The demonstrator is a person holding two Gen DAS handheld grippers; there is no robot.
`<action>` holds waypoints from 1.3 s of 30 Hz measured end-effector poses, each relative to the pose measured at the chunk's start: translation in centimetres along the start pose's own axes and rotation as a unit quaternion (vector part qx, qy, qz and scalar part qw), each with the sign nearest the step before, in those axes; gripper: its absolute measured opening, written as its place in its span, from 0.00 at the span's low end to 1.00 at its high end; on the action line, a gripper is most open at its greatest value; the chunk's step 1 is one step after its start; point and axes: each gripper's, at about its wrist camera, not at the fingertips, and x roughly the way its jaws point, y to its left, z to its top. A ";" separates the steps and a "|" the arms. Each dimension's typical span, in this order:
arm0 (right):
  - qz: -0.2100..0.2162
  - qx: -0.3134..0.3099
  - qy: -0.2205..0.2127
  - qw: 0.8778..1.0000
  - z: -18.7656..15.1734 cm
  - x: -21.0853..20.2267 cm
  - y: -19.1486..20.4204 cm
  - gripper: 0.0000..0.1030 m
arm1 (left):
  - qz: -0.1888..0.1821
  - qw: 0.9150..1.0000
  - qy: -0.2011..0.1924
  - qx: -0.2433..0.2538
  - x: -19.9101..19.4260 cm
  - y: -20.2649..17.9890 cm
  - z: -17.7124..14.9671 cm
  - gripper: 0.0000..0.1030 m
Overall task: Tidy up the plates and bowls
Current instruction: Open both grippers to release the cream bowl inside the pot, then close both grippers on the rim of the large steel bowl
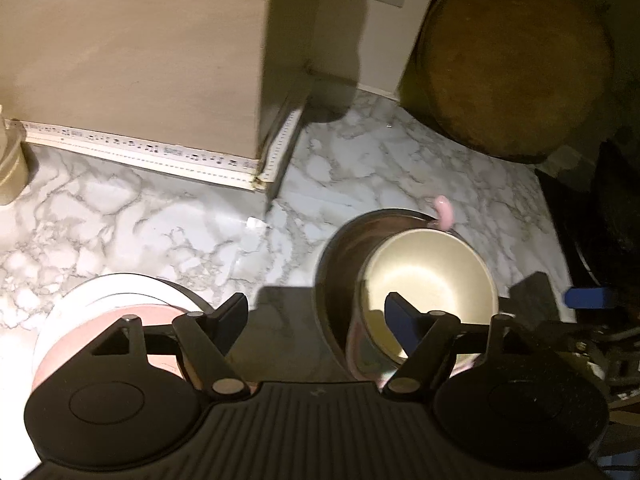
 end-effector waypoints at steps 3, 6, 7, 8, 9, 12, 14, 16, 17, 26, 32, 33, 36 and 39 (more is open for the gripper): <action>0.002 0.005 0.005 1.000 -0.3 0.4 -0.4 0.81 | 0.011 1.000 -0.002 -0.005 0.6 0.6 0.1 0.73; 0.002 0.011 0.012 1.000 -0.7 1.0 -1.1 0.82 | 0.014 1.000 0.001 -0.014 1.5 1.3 0.6 0.73; 0.002 0.015 0.014 1.000 -0.8 1.2 -1.4 0.83 | 0.017 1.000 0.002 -0.014 1.8 1.5 0.7 0.73; 0.004 0.020 0.015 1.000 -0.9 1.4 -1.7 0.83 | 0.020 1.000 0.003 -0.015 2.1 1.7 0.8 0.73; 0.005 0.025 0.016 1.000 -1.1 1.5 -1.9 0.83 | 0.021 1.000 0.005 -0.016 2.5 1.9 0.9 0.73; 0.004 0.038 0.022 0.999 -1.2 2.0 -3.0 0.84 | 0.015 1.000 0.015 -0.015 3.5 2.2 1.1 0.73; -0.002 0.043 0.026 0.999 -1.4 2.5 -3.6 0.83 | 0.017 1.000 0.019 -0.011 4.2 2.3 1.3 0.73; -0.004 0.049 0.030 0.998 -1.5 3.0 -4.1 0.82 | 0.018 1.000 0.022 -0.008 4.8 2.3 1.5 0.73; -0.003 0.052 0.032 0.998 -1.6 3.2 -4.3 0.82 | 0.018 1.000 0.023 -0.008 5.1 2.4 1.6 0.73; 0.003 0.063 0.053 0.997 -1.8 5.8 -5.4 0.70 | 0.015 0.999 0.041 -0.017 8.0 2.4 1.9 0.73; 0.010 0.071 0.061 0.996 -1.7 7.1 -5.8 0.61 | 0.011 0.998 0.049 -0.023 9.0 2.2 2.0 0.72; 0.013 0.073 0.061 0.995 -1.7 7.3 -5.9 0.59 | 0.011 0.998 0.049 -0.023 9.1 2.2 2.0 0.72; 0.016 0.075 0.062 0.995 -1.5 7.7 -6.0 0.54 | 0.003 0.998 0.054 -0.027 9.3 2.1 2.0 0.66; 0.026 0.074 0.066 0.995 -1.3 8.1 -5.9 0.47 | -0.006 0.997 0.060 -0.040 9.5 2.2 2.0 0.60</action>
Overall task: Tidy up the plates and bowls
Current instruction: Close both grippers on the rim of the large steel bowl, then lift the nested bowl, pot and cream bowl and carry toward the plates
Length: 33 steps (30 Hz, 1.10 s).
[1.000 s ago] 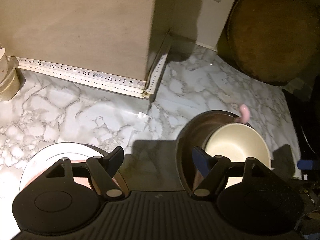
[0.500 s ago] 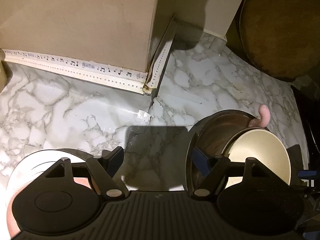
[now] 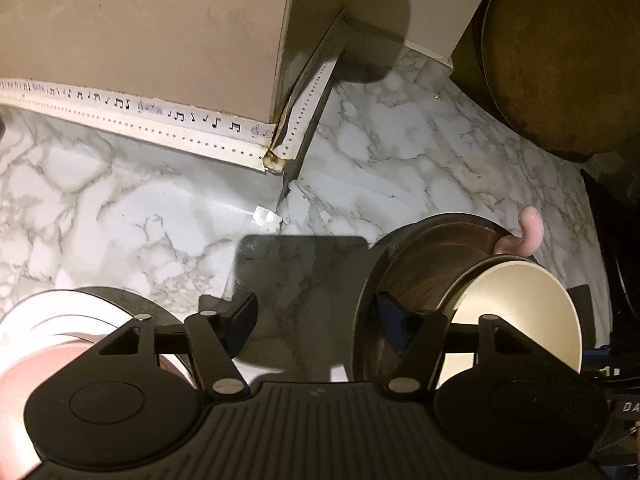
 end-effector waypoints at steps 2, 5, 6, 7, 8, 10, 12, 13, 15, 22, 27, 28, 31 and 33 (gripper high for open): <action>0.005 -0.001 0.002 1.000 0.2 0.1 0.1 0.43 | -0.011 1.000 0.006 -0.009 0.1 0.1 0.0 0.51; 0.009 0.002 0.004 1.000 0.4 0.5 0.0 0.38 | -0.028 0.999 0.020 -0.024 0.4 0.1 -0.1 0.38; 0.011 0.003 0.006 1.000 0.4 0.5 0.0 0.36 | -0.030 0.999 0.025 -0.025 0.5 0.1 -0.2 0.37; 0.014 0.004 0.007 1.000 0.5 0.6 0.0 0.33 | -0.033 0.999 0.028 -0.027 0.6 0.0 -0.2 0.34; 0.016 0.004 0.008 1.000 0.6 0.6 0.0 0.32 | -0.037 0.998 0.029 -0.031 0.7 0.0 -0.3 0.32; 0.020 0.004 0.009 1.000 0.6 0.6 0.2 0.27 | -0.042 0.998 0.031 -0.040 0.8 0.1 -0.4 0.31; 0.025 0.005 0.011 1.000 0.6 0.7 0.3 0.22 | -0.046 0.997 0.034 -0.046 0.8 0.1 -0.5 0.30; 0.027 0.005 0.013 1.000 0.7 0.8 0.3 0.20 | -0.048 0.997 0.035 -0.049 0.8 0.2 -0.5 0.29; 0.030 0.007 0.014 0.999 0.7 0.9 0.4 0.16 | -0.054 0.996 0.039 -0.053 0.8 0.2 -0.6 0.24; 0.029 0.014 0.011 0.999 0.7 1.0 0.6 0.15 | -0.064 0.995 0.041 -0.064 0.6 0.1 -1.2 0.13; 0.020 0.018 0.009 1.000 0.7 0.9 0.6 0.15 | -0.061 0.995 0.040 -0.062 0.6 -0.1 -1.4 0.13; 0.018 0.019 0.009 1.000 0.7 0.9 0.6 0.15 | -0.060 0.995 0.040 -0.062 0.6 -0.2 -1.4 0.13; 0.010 0.020 0.010 1.000 0.7 0.9 0.8 0.14 | -0.058 0.996 0.040 -0.062 0.5 -0.4 -1.6 0.12; 0.007 0.021 0.010 1.000 0.7 0.8 0.8 0.14 | -0.057 0.996 0.040 -0.060 0.5 -0.5 -1.7 0.12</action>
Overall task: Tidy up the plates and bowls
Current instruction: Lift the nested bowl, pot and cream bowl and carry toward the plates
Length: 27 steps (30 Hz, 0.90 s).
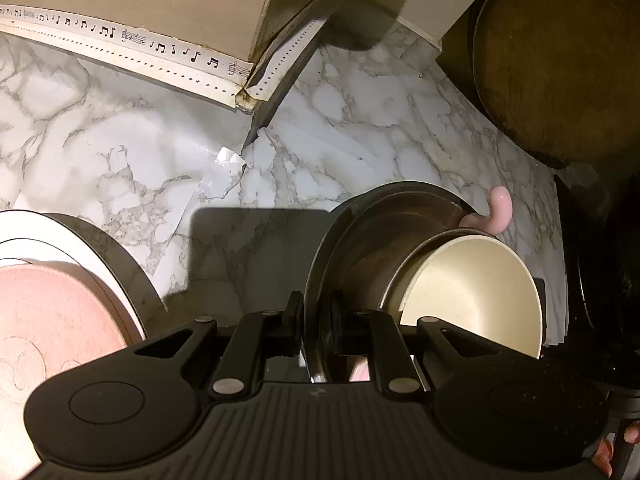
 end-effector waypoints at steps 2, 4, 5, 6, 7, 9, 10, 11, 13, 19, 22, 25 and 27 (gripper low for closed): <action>0.000 -0.001 0.001 1.000 0.0 0.0 0.0 0.14 | 0.001 1.000 0.000 0.001 -0.1 -0.1 -0.1 0.12; -0.001 -0.001 0.002 1.000 0.0 -0.2 0.0 0.14 | 0.002 1.000 0.000 -0.002 -0.1 -0.1 -0.2 0.12; -0.001 -0.003 0.002 1.000 0.0 -0.3 0.1 0.14 | 0.003 1.000 -0.001 -0.002 -0.2 -0.1 -0.2 0.12; -0.002 -0.004 0.002 1.000 0.1 -0.4 0.1 0.14 | 0.003 1.000 -0.002 -0.002 -0.3 -0.1 -0.3 0.12; -0.002 -0.004 0.002 1.000 0.1 -0.5 0.2 0.14 | 0.004 1.000 -0.003 -0.003 -0.5 -0.1 -0.4 0.12; -0.002 -0.004 0.002 1.000 0.1 -0.6 0.3 0.14 | 0.005 1.000 -0.006 -0.002 -0.9 -0.2 -0.5 0.12; -0.002 -0.004 0.002 1.000 0.1 -0.8 0.4 0.14 | 0.006 1.000 -0.007 -0.003 -1.1 -0.2 -0.6 0.12; -0.002 -0.006 0.002 1.000 0.1 -1.0 0.5 0.14 | 0.006 1.000 -0.006 -0.004 -1.3 -0.3 -0.6 0.12; -0.001 -0.010 0.001 1.000 0.1 -1.4 0.8 0.14 | 0.006 1.000 -0.008 -0.006 -1.8 -0.3 -0.7 0.12; 0.003 -0.012 0.003 1.000 0.1 -2.9 1.8 0.14 | 0.010 1.000 -0.014 -0.006 -3.9 -0.4 -0.8 0.12; 0.006 -0.019 0.006 1.000 0.2 -3.8 2.7 0.14 | 0.013 1.000 -0.015 -0.008 -5.1 -0.2 -0.8 0.12; 0.006 -0.031 -0.002 0.999 0.3 -4.6 3.8 0.14 | 0.015 1.000 -0.021 -0.008 -6.5 0.0 -0.9 0.12; 0.009 -0.034 -0.005 0.999 0.3 -5.1 4.3 0.14 | 0.019 0.999 -0.028 -0.008 -7.5 0.0 -0.9 0.12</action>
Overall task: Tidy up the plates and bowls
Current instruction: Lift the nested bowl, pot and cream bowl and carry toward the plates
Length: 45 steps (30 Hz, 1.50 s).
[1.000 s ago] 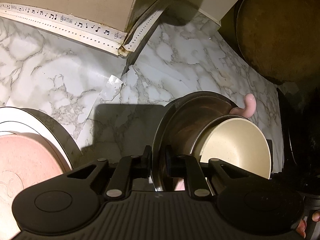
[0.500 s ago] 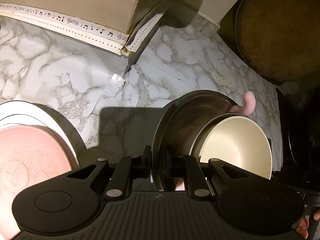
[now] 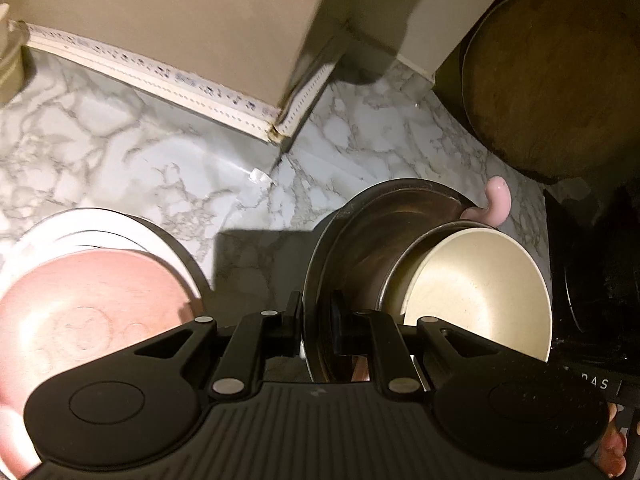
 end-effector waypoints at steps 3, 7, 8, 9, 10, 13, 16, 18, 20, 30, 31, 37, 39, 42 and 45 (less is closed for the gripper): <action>0.003 -0.008 -0.002 1.000 0.1 -0.5 0.7 0.14 | 0.007 1.000 -0.009 -0.001 -1.5 0.2 -0.1 0.13; 0.005 -0.019 -0.008 1.000 0.5 -1.1 2.0 0.14 | 0.011 1.000 -0.016 -0.005 -3.1 0.7 0.0 0.12; 0.006 -0.021 -0.010 1.000 0.6 -1.3 2.4 0.14 | 0.010 1.000 -0.019 -0.008 -3.5 0.9 0.1 0.12; 0.008 -0.023 -0.012 1.000 0.8 -1.5 2.8 0.14 | 0.010 1.000 -0.023 -0.010 -3.9 1.1 0.1 0.12; 0.008 -0.026 -0.014 1.000 0.9 -1.7 3.2 0.14 | 0.011 1.000 -0.026 -0.012 -4.3 1.2 0.2 0.12; 0.010 -0.036 -0.017 0.999 1.2 -2.1 4.4 0.14 | 0.012 0.999 -0.036 -0.018 -5.5 2.0 0.4 0.12; 0.015 -0.047 -0.018 0.999 1.4 -2.2 5.5 0.14 | 0.014 0.999 -0.040 -0.027 -6.6 3.0 0.5 0.12; 0.018 -0.055 -0.017 0.998 1.5 -2.1 6.5 0.14 | 0.017 0.998 -0.043 -0.032 -7.2 3.7 0.4 0.12; 0.022 -0.063 -0.017 0.998 1.5 -2.0 7.5 0.14 | 0.022 0.998 -0.047 -0.038 -8.0 4.5 0.3 0.12; 0.044 -0.104 -0.008 0.994 1.3 -0.5 12.7 0.14 | 0.051 0.994 -0.068 -0.072 -11.3 8.8 -1.6 0.12; 0.046 -0.109 -0.006 0.993 1.2 -0.3 13.2 0.14 | 0.055 0.993 -0.070 -0.076 -11.6 9.3 -1.8 0.12; 0.058 -0.128 0.006 0.990 0.6 1.5 16.1 0.14 | 0.074 0.989 -0.075 -0.099 -12.9 12.3 -3.0 0.12; 0.060 -0.133 0.010 0.989 0.4 2.1 17.1 0.14 | 0.080 0.988 -0.075 -0.107 -13.1 13.4 -3.4 0.12; 0.063 -0.138 0.017 0.988 0.3 3.0 18.3 0.14 | 0.087 0.987 -0.074 -0.117 -13.2 14.5 -3.9 0.12; 0.064 -0.142 0.022 0.988 0.1 3.8 19.3 0.14 | 0.092 0.985 -0.072 -0.125 -13.0 15.7 -4.3 0.12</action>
